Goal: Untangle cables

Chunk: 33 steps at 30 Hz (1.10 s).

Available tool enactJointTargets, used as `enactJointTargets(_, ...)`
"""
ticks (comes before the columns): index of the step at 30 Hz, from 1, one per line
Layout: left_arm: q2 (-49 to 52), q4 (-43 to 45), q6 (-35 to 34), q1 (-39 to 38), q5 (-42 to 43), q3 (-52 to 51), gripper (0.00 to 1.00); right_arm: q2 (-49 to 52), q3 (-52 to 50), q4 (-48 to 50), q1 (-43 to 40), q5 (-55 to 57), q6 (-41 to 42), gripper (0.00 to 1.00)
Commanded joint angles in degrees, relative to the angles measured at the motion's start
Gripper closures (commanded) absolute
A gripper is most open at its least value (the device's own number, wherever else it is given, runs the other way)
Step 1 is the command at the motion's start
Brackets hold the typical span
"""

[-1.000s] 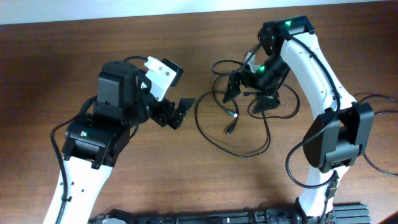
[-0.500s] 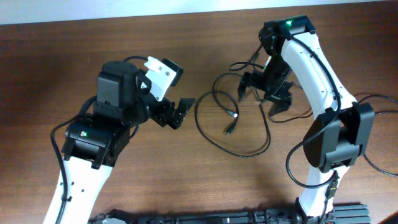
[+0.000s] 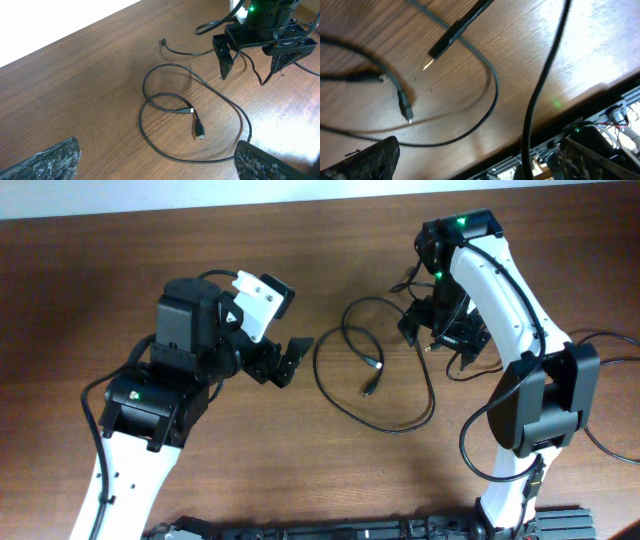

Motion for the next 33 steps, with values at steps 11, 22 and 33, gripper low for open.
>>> enactJointTargets(11,-0.8,0.1,-0.3,0.1,0.8,0.4,0.01,-0.9,0.2,2.4,0.1,21.4,25.3,0.01)
enactJointTargets(22,-0.8,0.1,-0.3,0.1,0.8,0.4,0.01,-0.9,0.2,2.9,0.1,16.5,28.0,0.01)
enactJointTargets(33,-0.8,0.1,-0.3,0.1,0.8,0.4,0.01,-0.9,0.2,6.4,-1.3,16.3,9.9,0.01)
